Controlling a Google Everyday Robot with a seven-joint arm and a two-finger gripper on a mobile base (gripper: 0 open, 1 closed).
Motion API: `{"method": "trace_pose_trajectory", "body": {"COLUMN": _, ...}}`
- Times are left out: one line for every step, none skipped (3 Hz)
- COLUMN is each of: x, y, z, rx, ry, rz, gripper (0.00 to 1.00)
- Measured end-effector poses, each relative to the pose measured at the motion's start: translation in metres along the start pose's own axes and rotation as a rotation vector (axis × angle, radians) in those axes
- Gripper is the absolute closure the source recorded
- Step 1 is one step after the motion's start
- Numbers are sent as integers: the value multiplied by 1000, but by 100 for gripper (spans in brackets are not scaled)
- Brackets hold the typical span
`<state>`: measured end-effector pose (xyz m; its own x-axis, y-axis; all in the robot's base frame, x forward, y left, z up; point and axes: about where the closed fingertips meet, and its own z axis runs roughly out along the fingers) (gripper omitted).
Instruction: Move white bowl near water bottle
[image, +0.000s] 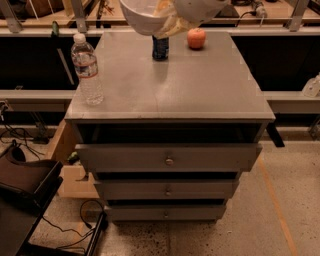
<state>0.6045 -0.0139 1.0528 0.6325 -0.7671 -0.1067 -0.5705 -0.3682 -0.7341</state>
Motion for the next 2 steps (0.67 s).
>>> {"method": "trace_pose_trajectory", "body": {"x": 1, "y": 12, "z": 53, "rx": -105, "ry": -3, "rz": 14, "gripper": 100}}
{"method": "trace_pose_trajectory", "body": {"x": 9, "y": 29, "z": 87, "rx": -176, "ry": 10, "rz": 49, "gripper": 100}}
